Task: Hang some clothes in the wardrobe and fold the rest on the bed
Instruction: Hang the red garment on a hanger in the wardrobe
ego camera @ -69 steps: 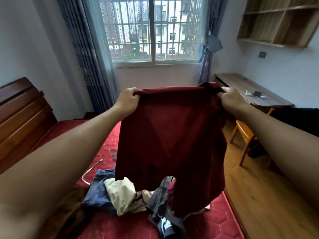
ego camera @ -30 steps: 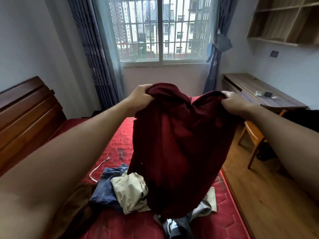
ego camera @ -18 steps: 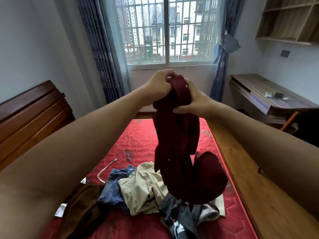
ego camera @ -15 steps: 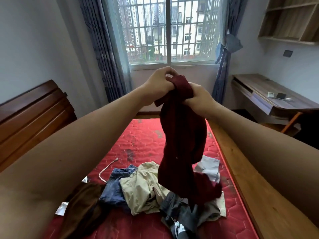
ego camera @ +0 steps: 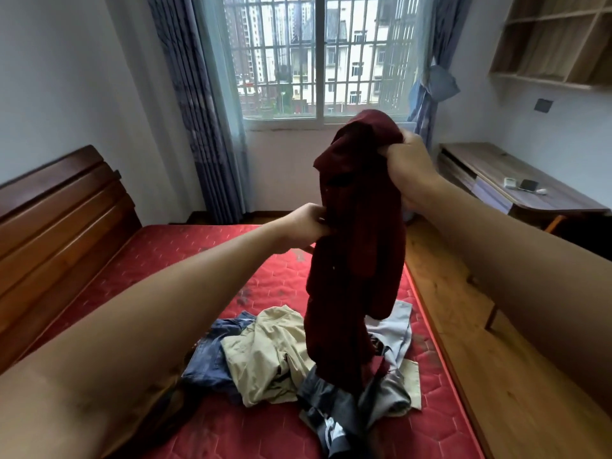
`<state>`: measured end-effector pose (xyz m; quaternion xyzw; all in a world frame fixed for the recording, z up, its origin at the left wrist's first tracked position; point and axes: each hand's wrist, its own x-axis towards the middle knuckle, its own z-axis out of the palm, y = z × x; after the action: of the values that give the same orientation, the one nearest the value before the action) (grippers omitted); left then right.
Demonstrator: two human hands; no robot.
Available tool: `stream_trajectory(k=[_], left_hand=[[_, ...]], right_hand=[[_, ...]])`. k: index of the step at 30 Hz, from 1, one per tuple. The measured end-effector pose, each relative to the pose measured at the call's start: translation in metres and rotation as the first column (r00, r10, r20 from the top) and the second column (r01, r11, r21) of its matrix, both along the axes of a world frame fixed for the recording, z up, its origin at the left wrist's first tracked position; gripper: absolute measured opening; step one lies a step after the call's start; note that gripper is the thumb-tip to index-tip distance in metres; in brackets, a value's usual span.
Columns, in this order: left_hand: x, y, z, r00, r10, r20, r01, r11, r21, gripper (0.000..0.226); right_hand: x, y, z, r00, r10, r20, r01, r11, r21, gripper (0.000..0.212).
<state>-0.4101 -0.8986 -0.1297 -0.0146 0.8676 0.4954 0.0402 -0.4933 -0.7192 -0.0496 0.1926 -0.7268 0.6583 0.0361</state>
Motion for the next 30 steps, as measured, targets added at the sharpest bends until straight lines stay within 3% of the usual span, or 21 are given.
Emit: stream_trajectory(k=[3,5,7,9,11,13,16,19,21,24,26,28,30], left_hand=[[-0.006,-0.013,0.017,0.990,0.092,-0.107,-0.083,0.993,0.082,0.013],[-0.009,-0.016,0.035,0.978,0.139,-0.156,-0.115,0.982,0.152,0.013],[-0.011,-0.009,0.054,0.978,0.134,-0.160,-0.091,0.964,0.251,0.016],[-0.013,-0.003,0.071,0.982,0.109,-0.155,-0.059,0.953,0.297,0.017],[-0.012,0.002,0.084,0.987,0.064,-0.151,-0.015,0.951,0.309,0.017],[-0.009,0.005,0.093,0.990,0.038,-0.133,0.007,0.948,0.317,0.018],[0.000,0.003,0.088,0.996,0.027,-0.083,0.010,0.912,0.410,0.032],[0.015,-0.003,0.064,0.996,-0.084,0.004,0.069,0.849,0.524,0.053],[0.026,-0.003,0.040,0.986,-0.152,0.066,0.110,0.898,0.425,0.051],[0.040,0.005,0.008,0.983,-0.142,0.116,0.120,0.977,0.175,0.028],[0.048,0.014,-0.001,0.978,-0.166,0.125,0.136,0.966,0.220,0.017],[0.051,0.027,-0.004,0.964,-0.253,0.077,0.227,0.941,0.250,0.025],[0.046,0.037,-0.014,0.980,-0.199,0.004,0.194,0.962,0.192,0.032]], right_hand=[[-0.011,0.036,-0.013,0.982,-0.159,-0.099,0.184,0.914,0.361,0.039],[-0.007,0.051,-0.024,0.979,-0.176,-0.101,0.201,0.775,0.599,0.075],[0.005,0.048,-0.031,0.967,-0.052,-0.248,0.217,0.676,0.704,0.106],[0.019,0.033,-0.035,0.898,0.172,-0.405,0.210,0.642,0.737,0.108],[0.028,0.020,-0.040,0.872,0.246,-0.422,0.113,0.738,0.665,0.084],[0.034,0.013,-0.040,0.922,0.132,-0.365,0.067,0.872,0.485,0.049],[0.032,0.010,-0.034,0.926,0.016,-0.376,0.140,0.913,0.384,0.020],[0.030,0.004,-0.027,0.932,-0.021,-0.361,0.159,0.920,0.358,0.016],[0.028,-0.001,-0.024,0.939,-0.050,-0.341,0.174,0.922,0.345,0.015],[0.027,-0.005,-0.019,0.957,-0.094,-0.276,0.169,0.950,0.262,0.016],[0.027,-0.006,-0.014,0.977,-0.105,-0.183,0.144,0.967,0.212,0.017],[0.029,-0.008,-0.009,0.990,-0.092,-0.103,0.110,0.976,0.188,0.018],[0.029,-0.008,-0.007,0.996,-0.069,-0.057,0.077,0.985,0.157,0.018]])
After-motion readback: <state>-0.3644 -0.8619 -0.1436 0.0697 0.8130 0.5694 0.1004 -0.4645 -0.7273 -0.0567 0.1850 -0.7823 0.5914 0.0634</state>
